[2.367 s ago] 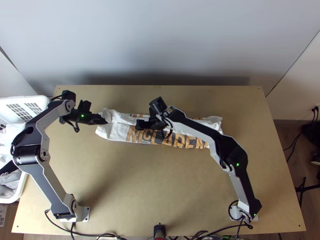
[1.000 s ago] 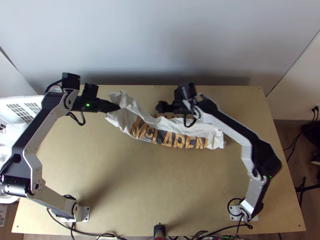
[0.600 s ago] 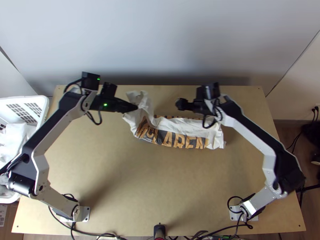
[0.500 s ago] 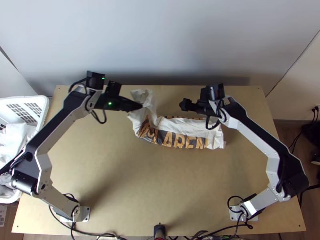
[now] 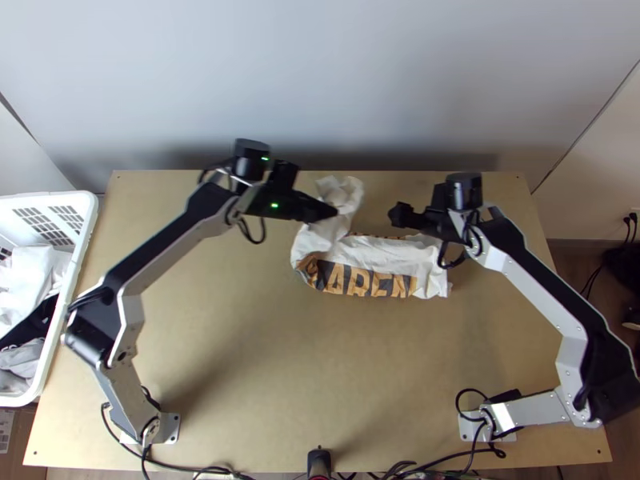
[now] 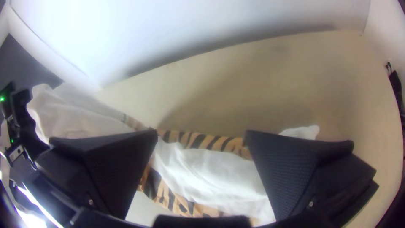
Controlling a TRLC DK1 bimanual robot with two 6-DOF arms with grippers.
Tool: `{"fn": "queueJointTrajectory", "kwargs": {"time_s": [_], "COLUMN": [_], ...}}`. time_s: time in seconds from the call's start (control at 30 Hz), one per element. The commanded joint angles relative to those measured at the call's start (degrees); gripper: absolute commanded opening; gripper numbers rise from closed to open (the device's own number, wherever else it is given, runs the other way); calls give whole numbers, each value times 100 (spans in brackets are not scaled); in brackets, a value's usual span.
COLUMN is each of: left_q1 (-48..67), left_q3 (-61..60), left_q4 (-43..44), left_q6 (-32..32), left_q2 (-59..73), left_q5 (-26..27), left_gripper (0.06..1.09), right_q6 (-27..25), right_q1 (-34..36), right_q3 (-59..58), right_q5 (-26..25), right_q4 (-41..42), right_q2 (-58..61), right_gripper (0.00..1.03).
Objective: Fold the t-shirt
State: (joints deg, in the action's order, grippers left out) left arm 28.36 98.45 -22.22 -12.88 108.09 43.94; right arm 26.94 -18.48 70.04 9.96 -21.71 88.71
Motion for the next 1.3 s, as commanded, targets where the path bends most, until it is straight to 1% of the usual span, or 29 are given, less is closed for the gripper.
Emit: {"fn": "queueJointTrajectory", "kwargs": {"time_s": [0.0, 0.47, 0.63, 0.83, 0.93, 1.1, 1.13, 1.17, 1.2, 1.23, 1.27], "left_q1": [583, 1348, 1532, 1734, 1787, 1884, 1919, 1954, 1989, 2024, 2051], "left_q3": [561, 2582, 3074, 3022, 2951, 3083, 3101, 3136, 3206, 3268, 3285], "left_q4": [385, 429, 429, 455, 411, 411, 411, 420, 420, 402, 367], "left_q6": [-250, -874, -935, -882, -724, -513, -434, -381, -329, -329, -276], "left_q2": [687, 2401, 2884, 3332, 3534, 3886, 3904, 3921, 3956, 4009, 4027], "left_q5": [-26, -53, -61, -61, -88, -413, -518, -597, -685, -800, -817], "left_gripper": [9, 9, 9, 9, 9, 9, 11, 19, 34, 65, 100], "right_q6": [-110, -171, -330, -391, -391, -409, -426, -426, -426, -426, -426], "right_q1": [433, 1681, 2068, 2129, 2120, 2112, 2112, 2094, 2077, 2059, 2033], "right_q3": [-491, -1054, -1300, -1643, -1792, -1906, -1915, -1933, -1950, -1977, -2012], "right_q5": [-55, -257, -582, -670, -670, -670, -670, -670, -670, -670, -670], "right_q4": [1, 62, 475, 598, 660, 748, 756, 765, 774, 783, 800], "right_q2": [-495, -1523, -2103, -2376, -2481, -2551, -2569, -2595, -2613, -2630, -2648], "right_gripper": [97, 97, 97, 97, 97, 97, 97, 97, 97, 98, 98]}}
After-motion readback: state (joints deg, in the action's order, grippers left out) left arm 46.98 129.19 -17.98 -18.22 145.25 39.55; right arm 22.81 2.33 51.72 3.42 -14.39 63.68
